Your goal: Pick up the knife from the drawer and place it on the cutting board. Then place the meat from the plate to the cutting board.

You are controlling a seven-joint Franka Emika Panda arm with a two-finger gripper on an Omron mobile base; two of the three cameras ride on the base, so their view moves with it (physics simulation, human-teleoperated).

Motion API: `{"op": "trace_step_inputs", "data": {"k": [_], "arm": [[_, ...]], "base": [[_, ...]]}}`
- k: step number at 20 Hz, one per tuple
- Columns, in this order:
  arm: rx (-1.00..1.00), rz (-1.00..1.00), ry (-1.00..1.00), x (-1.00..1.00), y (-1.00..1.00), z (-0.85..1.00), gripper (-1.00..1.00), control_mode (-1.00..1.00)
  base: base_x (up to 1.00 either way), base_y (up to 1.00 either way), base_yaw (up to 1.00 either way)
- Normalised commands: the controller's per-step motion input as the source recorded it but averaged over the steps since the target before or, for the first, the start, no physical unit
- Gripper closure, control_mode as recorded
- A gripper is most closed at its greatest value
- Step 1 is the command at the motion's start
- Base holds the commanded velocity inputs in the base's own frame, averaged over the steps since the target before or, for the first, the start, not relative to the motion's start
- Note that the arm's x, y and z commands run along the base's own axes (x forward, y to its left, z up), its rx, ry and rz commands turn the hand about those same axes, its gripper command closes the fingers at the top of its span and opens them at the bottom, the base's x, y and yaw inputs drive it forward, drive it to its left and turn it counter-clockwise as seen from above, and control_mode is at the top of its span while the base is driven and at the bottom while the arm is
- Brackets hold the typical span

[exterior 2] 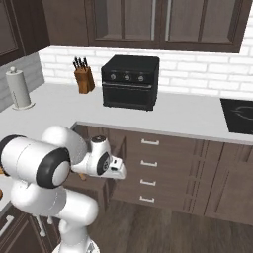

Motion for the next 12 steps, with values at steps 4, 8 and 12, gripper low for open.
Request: {"op": "trace_step_inputs", "data": {"k": [4,8,12], "arm": [[-0.03,-0.07,0.09,-0.01,-1.00,0.52,-1.00,-1.00],[-0.13,-0.07,0.07,-0.01,-1.00,0.21,-1.00,-1.00],[-0.01,0.00,-0.08,-0.01,-0.58,0.88,-1.00,-1.00]], "base": [[0.00,0.00,0.00],[0.00,0.00,0.00],[0.00,0.00,0.00]]}}
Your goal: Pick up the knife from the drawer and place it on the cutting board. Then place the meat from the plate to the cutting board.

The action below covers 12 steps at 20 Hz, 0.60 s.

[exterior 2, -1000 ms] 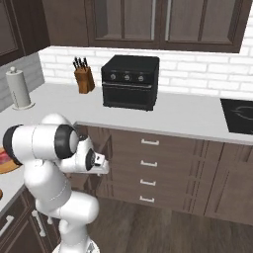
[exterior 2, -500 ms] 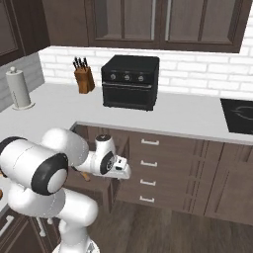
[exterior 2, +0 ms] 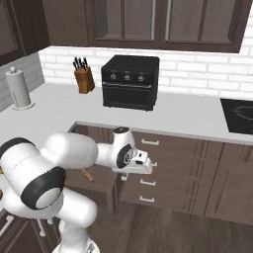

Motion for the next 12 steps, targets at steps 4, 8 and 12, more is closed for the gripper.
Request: {"op": "trace_step_inputs", "data": {"k": [4,8,12], "arm": [[0.06,0.26,-0.30,-0.01,0.67,1.00,-1.00,-1.00],[0.01,0.39,-0.12,0.06,1.00,0.98,-1.00,-1.00],[0.00,0.39,0.00,0.01,1.00,0.50,-1.00,-1.00]], "base": [[0.00,0.00,0.00],[0.00,0.00,0.00],[0.00,0.00,0.00]]}}
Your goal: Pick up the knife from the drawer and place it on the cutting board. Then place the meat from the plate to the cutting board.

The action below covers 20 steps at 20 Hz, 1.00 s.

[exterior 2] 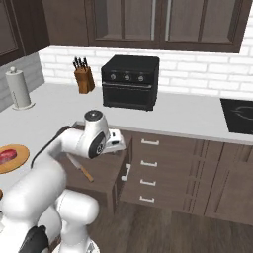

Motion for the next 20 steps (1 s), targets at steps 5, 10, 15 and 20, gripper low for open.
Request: {"op": "trace_step_inputs", "data": {"k": [5,10,15,20], "arm": [[0.00,0.29,0.11,0.26,1.00,0.02,-1.00,-1.00],[0.00,0.20,0.25,0.64,1.00,-0.38,-1.00,-1.00],[-0.02,0.03,0.14,0.20,0.44,-0.30,-1.00,-1.00],[-0.09,0.00,0.13,0.12,0.03,-0.74,-1.00,-1.00]], "base": [[0.00,0.00,0.00],[0.00,0.00,0.00],[0.00,0.00,0.00],[0.00,0.00,0.00]]}}
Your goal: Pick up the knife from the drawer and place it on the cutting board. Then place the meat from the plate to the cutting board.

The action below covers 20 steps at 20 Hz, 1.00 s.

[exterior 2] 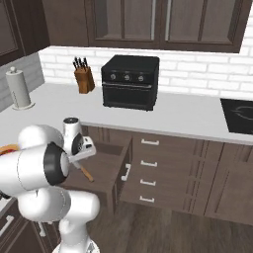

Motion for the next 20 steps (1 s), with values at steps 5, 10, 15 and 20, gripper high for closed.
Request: {"op": "trace_step_inputs", "data": {"k": [5,10,15,20], "arm": [[-0.06,0.00,0.07,0.25,0.08,-0.78,-1.00,-1.00],[-0.02,0.00,0.02,0.42,0.01,-0.48,-1.00,-1.00],[-0.05,0.00,0.06,0.41,0.00,-0.49,-1.00,-1.00],[-0.09,0.00,0.02,0.34,0.00,-0.46,-1.00,-1.00]], "base": [[0.00,0.00,0.00],[0.00,0.00,0.00],[0.00,0.00,0.00],[0.00,0.00,0.00]]}}
